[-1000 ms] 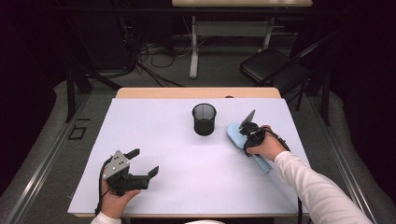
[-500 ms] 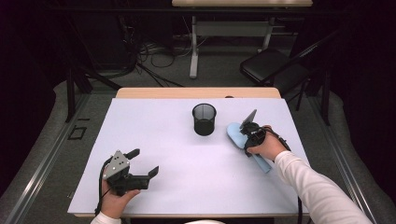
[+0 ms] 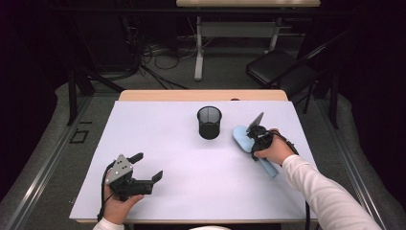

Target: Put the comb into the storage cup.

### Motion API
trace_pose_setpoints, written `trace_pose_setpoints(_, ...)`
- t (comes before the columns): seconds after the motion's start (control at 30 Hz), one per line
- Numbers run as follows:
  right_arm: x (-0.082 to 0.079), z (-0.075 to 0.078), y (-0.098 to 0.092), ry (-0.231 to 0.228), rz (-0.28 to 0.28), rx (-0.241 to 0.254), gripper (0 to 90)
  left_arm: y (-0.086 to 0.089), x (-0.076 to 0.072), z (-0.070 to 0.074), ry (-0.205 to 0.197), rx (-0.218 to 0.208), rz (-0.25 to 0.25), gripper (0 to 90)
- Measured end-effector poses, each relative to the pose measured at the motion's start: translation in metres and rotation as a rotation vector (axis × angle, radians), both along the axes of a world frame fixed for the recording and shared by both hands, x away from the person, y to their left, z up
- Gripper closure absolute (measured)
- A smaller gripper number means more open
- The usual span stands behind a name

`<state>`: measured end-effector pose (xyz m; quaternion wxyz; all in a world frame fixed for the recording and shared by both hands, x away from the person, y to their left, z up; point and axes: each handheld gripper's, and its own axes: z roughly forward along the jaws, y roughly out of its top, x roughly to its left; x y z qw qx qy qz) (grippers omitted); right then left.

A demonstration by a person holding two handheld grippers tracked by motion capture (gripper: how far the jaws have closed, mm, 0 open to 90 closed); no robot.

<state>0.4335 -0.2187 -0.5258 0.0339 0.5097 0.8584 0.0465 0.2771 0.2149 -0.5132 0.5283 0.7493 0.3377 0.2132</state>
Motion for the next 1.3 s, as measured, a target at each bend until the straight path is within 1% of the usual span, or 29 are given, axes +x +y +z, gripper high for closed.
trace_pose_setpoints(0.07,0.0,0.001,0.0,0.008,0.009,-0.012,67.1,0.0,0.0,0.0,0.002,-0.001,0.001,4.7)
trace_pose_setpoints(0.2,0.0,0.001,0.0,0.004,0.021,-0.016,67.6,0.0,0.0,0.0,0.001,-0.002,0.0,4.7)
trace_pose_setpoints(0.23,-0.001,0.0,-0.001,-0.004,0.026,-0.004,67.8,0.0,0.0,0.0,0.001,0.0,0.001,4.6)
trace_pose_setpoints(0.27,-0.001,0.0,-0.001,-0.004,0.026,-0.004,67.8,0.0,0.0,0.0,0.001,0.0,0.001,4.7)
trace_pose_setpoints(0.3,-0.002,-0.002,-0.001,-0.023,0.017,0.021,67.9,0.0,0.0,0.0,0.002,-0.001,0.001,4.7)
trace_pose_setpoints(0.33,-0.002,-0.002,-0.001,-0.03,0.011,0.026,68.0,0.0,0.0,0.0,0.001,-0.002,0.001,4.7)
trace_pose_setpoints(0.37,-0.003,-0.002,-0.001,-0.026,0.012,0.02,68.2,0.0,0.0,0.0,0.001,-0.002,0.001,4.7)
trace_pose_setpoints(0.4,-0.002,0.0,-0.001,-0.018,0.04,-0.003,68.4,0.0,0.0,0.0,0.001,-0.002,0.001,4.7)
trace_pose_setpoints(0.77,-0.003,0.003,-0.003,-0.019,0.054,-0.013,69.1,0.0,0.0,0.0,0.001,0.0,-0.001,4.6)
trace_pose_setpoints(0.8,-0.004,0.003,-0.003,-0.021,0.053,-0.012,69.1,0.0,0.0,0.0,0.001,0.001,-0.001,4.6)
trace_pose_setpoints(0.83,-0.005,0.002,-0.003,-0.028,0.033,0.005,69.1,0.0,0.0,0.0,0.002,0.001,0.0,4.7)
trace_pose_setpoints(0.9,-0.005,0.002,-0.004,-0.039,0.057,0.001,69.2,0.0,0.0,0.0,0.002,0.001,-0.001,4.7)
trace_pose_setpoints(0.93,-0.005,0.003,-0.004,-0.031,0.055,-0.003,69.2,0.0,0.0,0.0,0.002,0.002,0.0,4.7)
trace_pose_setpoints(0.97,-0.006,0.003,-0.005,-0.041,0.049,0.013,69.3,0.0,0.0,0.0,0.002,0.001,-0.001,4.6)
trace_pose_setpoints(1.0,-0.006,0.003,-0.005,-0.041,0.049,0.013,69.3,0.0,0.0,0.0,0.002,0.001,-0.001,4.6)
trace_pose_setpoints(1.03,-0.006,0.003,-0.006,-0.052,0.047,0.024,69.3,0.0,0.0,0.0,0.002,0.002,0.0,4.7)
trace_pose_setpoints(1.07,-0.006,0.005,-0.006,-0.045,0.052,0.013,69.3,0.0,0.0,0.0,0.002,0.003,-0.001,4.7)
trace_pose_setpoints(1.1,-0.007,0.006,-0.008,-0.055,0.053,0.022,69.3,0.0,0.0,0.0,0.002,0.001,0.0,4.7)
trace_pose_setpoints(1.2,-0.008,0.01,-0.008,-0.054,0.049,0.021,69.4,0.0,0.001,0.0,0.003,0.005,-0.001,4.7)
trace_pose_setpoints(1.27,-0.009,0.012,-0.009,-0.074,0.039,0.045,69.4,0.0,0.001,0.0,0.003,0.006,-0.002,4.7)
trace_pose_setpoints(1.3,-0.01,0.015,-0.01,-0.085,0.046,0.051,69.4,0.0,0.001,-0.001,0.004,0.007,-0.001,4.7)
